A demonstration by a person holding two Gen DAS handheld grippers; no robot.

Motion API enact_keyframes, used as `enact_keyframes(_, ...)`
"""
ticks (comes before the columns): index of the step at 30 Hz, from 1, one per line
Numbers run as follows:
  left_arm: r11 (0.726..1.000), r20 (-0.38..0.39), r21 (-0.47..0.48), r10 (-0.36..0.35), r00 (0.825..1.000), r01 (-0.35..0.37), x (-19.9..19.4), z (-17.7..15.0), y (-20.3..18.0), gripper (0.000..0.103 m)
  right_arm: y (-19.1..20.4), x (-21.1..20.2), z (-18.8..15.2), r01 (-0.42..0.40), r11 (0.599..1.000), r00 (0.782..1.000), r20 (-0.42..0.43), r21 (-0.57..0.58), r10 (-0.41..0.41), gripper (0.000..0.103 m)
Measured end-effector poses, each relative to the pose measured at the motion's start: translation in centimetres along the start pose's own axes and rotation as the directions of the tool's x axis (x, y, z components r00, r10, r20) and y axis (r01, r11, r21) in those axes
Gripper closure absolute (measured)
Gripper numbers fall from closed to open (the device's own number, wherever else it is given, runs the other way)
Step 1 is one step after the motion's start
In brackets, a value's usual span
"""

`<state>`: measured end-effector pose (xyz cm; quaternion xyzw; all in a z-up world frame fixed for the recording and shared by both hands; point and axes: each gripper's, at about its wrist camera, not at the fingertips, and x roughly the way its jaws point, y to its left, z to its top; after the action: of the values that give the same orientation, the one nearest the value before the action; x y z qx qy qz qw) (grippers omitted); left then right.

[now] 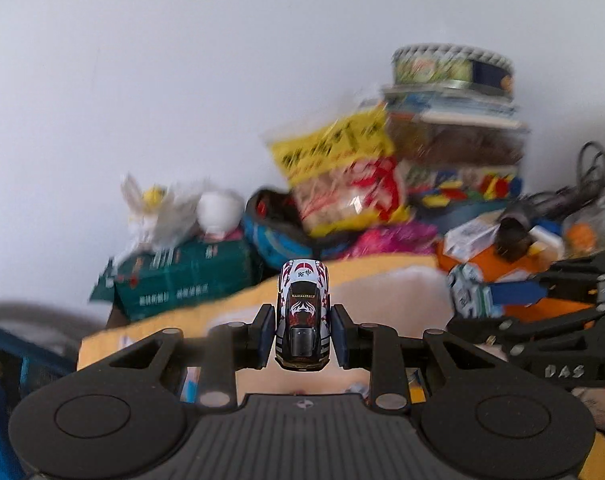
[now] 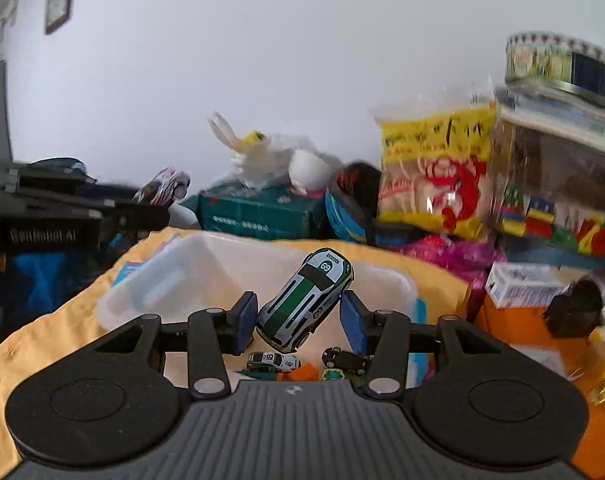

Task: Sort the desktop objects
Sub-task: 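Carry both cars over the white bin and open both tools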

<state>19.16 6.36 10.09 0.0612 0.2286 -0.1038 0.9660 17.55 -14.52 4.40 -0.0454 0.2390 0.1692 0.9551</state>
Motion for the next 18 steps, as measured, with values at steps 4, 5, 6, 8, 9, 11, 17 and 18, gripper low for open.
enact_keyframes(4, 0.998, -0.125, -0.058, -0.003, 0.992, -0.004, 2.4, -1.5, 1.1, 0.069, -0.2, 1.6, -0.8, 0.011, 0.999, 0.999, -0.032, 0.052, -0.010, 0.053)
enact_keyframes(5, 0.997, -0.133, -0.075, -0.004, 0.991, -0.006, 2.3, -1.8, 1.2, 0.066, -0.1, 1.9, -0.9, 0.017, 0.998, 0.999, -0.037, 0.055, -0.015, 0.052)
enact_keyframes(6, 0.996, -0.134, -0.085, -0.012, 0.991, 0.000, 2.0, -2.1, 1.3, 0.063, -0.1, 2.2, -1.2, 0.024, 0.998, 0.999, -0.043, 0.052, -0.022, 0.049)
enact_keyframes(8, 0.997, -0.116, -0.081, -0.014, 0.993, 0.005, 0.8, -2.5, 1.1, 0.054, -0.1, 2.1, -1.7, 0.029, 0.998, 0.998, -0.053, 0.048, -0.026, 0.046)
enact_keyframes(9, 0.997, -0.103, -0.074, -0.012, 0.995, 0.004, 0.0, -2.7, 0.9, 0.054, -0.1, 1.8, -1.9, 0.027, 0.998, 0.999, -0.048, 0.053, -0.024, 0.045)
enact_keyframes(11, 0.997, -0.081, -0.072, -0.026, 0.996, 0.020, -1.7, -3.0, 0.4, 0.053, -0.2, 0.8, -2.1, 0.023, 0.997, 0.999, -0.034, 0.069, -0.021, 0.045)
enact_keyframes(17, 0.997, -0.040, -0.007, -0.073, 0.997, 0.073, -6.5, -5.5, -1.6, 0.036, -0.3, -2.6, -3.4, -0.036, 0.998, 0.999, 0.028, 0.051, 0.035, 0.045)
enact_keyframes(18, 0.997, -0.057, 0.009, -0.076, 0.995, 0.077, -7.2, -6.4, -2.1, 0.036, -0.2, -3.4, -4.0, -0.044, 0.999, 0.998, 0.038, 0.029, 0.043, 0.045)
